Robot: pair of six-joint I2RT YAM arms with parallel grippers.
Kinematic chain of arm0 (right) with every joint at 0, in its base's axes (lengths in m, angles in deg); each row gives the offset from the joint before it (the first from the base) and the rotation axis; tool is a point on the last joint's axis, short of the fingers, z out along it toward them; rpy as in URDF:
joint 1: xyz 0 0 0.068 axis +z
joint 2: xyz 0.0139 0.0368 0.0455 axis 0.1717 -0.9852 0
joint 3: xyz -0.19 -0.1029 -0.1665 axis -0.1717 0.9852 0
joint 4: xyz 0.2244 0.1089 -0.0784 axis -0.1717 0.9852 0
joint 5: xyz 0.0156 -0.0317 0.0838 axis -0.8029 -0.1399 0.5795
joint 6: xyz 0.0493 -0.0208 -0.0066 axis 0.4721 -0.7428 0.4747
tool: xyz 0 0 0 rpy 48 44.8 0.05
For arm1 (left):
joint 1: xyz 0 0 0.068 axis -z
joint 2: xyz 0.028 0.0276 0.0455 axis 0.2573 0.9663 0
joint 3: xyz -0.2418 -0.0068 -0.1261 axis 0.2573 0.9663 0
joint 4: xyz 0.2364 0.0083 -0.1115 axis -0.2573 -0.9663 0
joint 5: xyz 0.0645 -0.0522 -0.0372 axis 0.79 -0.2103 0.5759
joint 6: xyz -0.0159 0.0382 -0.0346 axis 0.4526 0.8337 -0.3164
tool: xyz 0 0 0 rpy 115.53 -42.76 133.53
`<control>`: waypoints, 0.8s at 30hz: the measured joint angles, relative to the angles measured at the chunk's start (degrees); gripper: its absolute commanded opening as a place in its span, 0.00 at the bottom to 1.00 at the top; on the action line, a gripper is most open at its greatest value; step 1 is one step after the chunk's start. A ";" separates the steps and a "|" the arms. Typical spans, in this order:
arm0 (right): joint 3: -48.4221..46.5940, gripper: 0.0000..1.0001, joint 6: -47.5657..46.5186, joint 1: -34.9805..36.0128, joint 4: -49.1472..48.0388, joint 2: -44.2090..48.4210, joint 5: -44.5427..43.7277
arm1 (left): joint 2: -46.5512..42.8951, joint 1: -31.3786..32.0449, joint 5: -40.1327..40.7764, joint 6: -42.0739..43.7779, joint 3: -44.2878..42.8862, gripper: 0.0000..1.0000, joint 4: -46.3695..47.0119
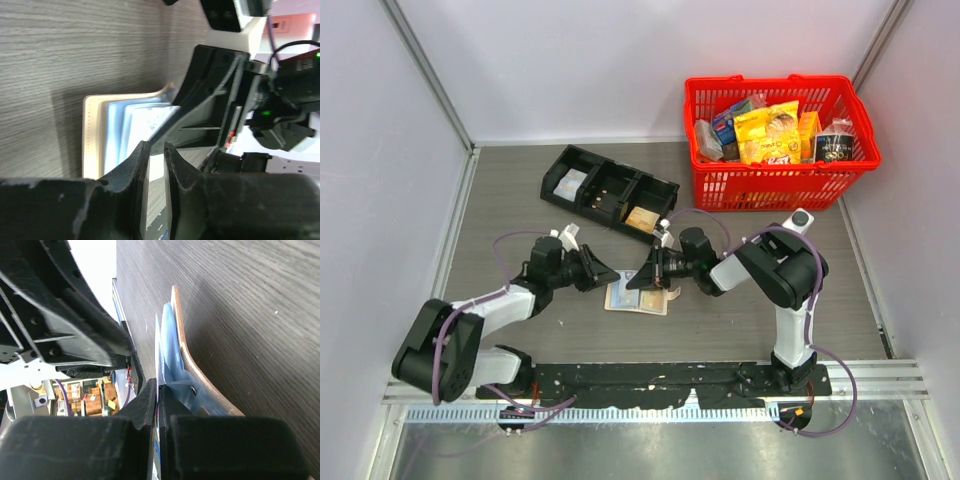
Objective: Take the credit cards out of the card holder
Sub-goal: Remove the credit card from the card holder.
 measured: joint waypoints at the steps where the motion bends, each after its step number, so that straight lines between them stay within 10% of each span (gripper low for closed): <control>1: -0.22 0.07 -0.02 0.04 0.15 -0.17 -0.02 | 1.62 0.15 0.00 -0.07 -0.24 0.15 0.17; 24: -4.24 0.06 -5.49 0.72 12.31 -1.62 -2.38 | 12.26 3.26 4.00 3.28 -4.70 0.00 -6.16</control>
